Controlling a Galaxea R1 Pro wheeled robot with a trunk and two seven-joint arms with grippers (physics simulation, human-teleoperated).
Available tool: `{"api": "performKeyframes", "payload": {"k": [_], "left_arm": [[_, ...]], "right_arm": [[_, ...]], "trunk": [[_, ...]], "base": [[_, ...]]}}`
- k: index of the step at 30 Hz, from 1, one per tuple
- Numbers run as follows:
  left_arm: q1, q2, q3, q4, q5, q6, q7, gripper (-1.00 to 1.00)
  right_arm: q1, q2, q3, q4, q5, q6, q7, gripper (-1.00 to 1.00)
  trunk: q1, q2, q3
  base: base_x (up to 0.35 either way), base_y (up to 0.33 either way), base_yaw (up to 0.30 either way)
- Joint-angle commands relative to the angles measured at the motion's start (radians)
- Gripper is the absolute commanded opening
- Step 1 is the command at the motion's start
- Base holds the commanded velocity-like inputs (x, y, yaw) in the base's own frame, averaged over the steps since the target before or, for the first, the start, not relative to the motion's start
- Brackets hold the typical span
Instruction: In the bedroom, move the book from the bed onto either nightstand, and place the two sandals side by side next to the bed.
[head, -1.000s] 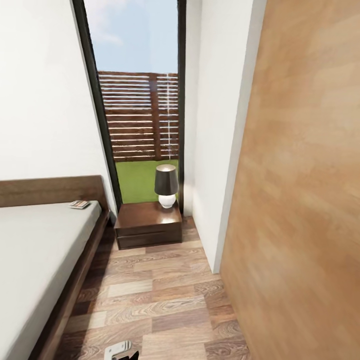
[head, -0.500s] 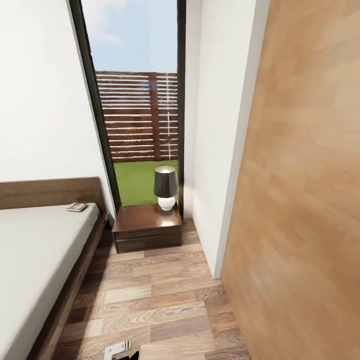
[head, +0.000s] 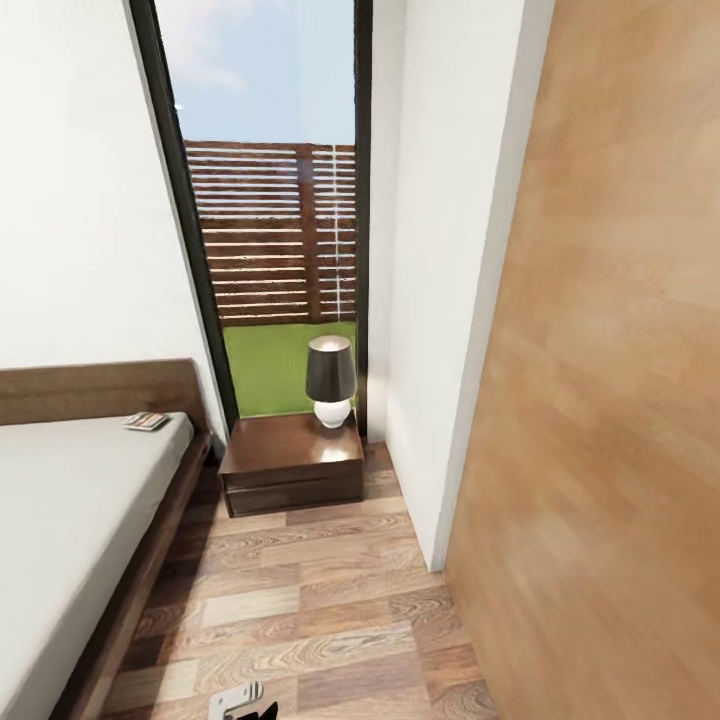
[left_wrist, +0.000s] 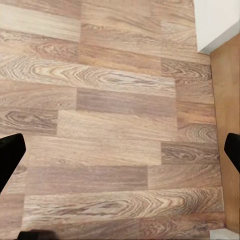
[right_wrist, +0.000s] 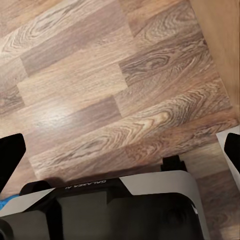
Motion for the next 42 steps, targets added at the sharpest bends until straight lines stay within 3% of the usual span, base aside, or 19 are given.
{"api": "performKeyframes", "payload": {"k": [1, 15, 28, 42], "left_arm": [[-0.001, 0.000, 0.008, 0.000, -0.003, -0.002, -0.005, 1.00], [-0.001, 0.000, 0.008, 0.000, -0.003, -0.002, -0.005, 1.00], [-0.001, 0.000, 0.008, 0.000, -0.003, -0.002, -0.005, 1.00], [-0.001, 0.000, 0.008, 0.000, -0.003, -0.002, -0.005, 1.00]], "right_arm": [[-0.002, 0.000, 0.008, 0.004, -0.010, -0.003, 0.008, 1.00], [-0.002, 0.000, 0.008, 0.004, -0.008, -0.005, 0.009, 1.00], [-0.002, 0.000, 0.008, 0.004, -0.008, -0.004, 0.010, 1.00], [-0.002, 0.000, 0.008, 0.004, -0.007, -0.003, 0.012, 1.00]], "trunk": [[0.001, -0.002, -0.002], [0.001, -0.002, -0.002], [0.001, -0.002, -0.002], [0.001, -0.002, -0.002]], "base": [[0.061, 0.000, 0.000], [0.044, 0.000, 0.000], [0.300, -0.019, 0.006], [0.306, -0.090, 0.133]]}}
